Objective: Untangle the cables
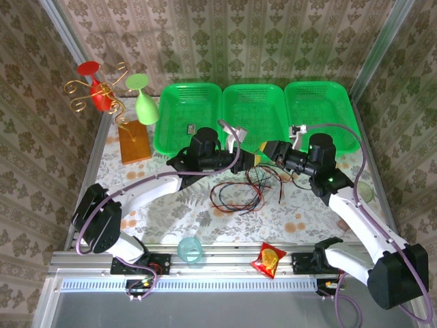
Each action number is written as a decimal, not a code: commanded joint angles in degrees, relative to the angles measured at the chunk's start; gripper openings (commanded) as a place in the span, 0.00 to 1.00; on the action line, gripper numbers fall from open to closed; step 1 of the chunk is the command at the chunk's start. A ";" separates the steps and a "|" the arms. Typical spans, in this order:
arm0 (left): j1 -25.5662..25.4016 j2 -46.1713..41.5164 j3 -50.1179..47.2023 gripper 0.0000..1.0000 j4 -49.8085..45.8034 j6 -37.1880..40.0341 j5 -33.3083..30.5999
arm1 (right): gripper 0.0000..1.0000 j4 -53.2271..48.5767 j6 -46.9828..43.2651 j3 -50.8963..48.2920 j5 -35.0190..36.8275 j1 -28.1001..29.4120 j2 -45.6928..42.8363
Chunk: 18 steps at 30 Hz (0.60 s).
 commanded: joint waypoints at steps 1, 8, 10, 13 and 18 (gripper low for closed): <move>-0.05 -1.07 4.10 0.00 -1.81 -0.80 3.15 | 0.28 1.60 -0.51 -0.77 0.14 0.04 -2.23; 2.51 -0.40 13.77 0.00 -22.75 -1.74 0.83 | 0.52 -2.04 -3.44 -0.22 -2.00 -3.39 -4.92; 3.50 1.45 18.67 0.00 -29.28 -2.96 2.46 | 0.55 -2.02 -3.86 -0.82 -4.41 -5.43 -5.50; 3.55 2.88 24.88 0.00 -34.96 -4.74 3.14 | 0.56 -2.26 -5.97 -1.66 -5.00 -7.11 -8.03; 3.76 2.59 27.77 0.00 -32.13 -14.14 -2.00 | 0.57 -7.96 -14.81 0.26 -0.98 -7.34 -13.95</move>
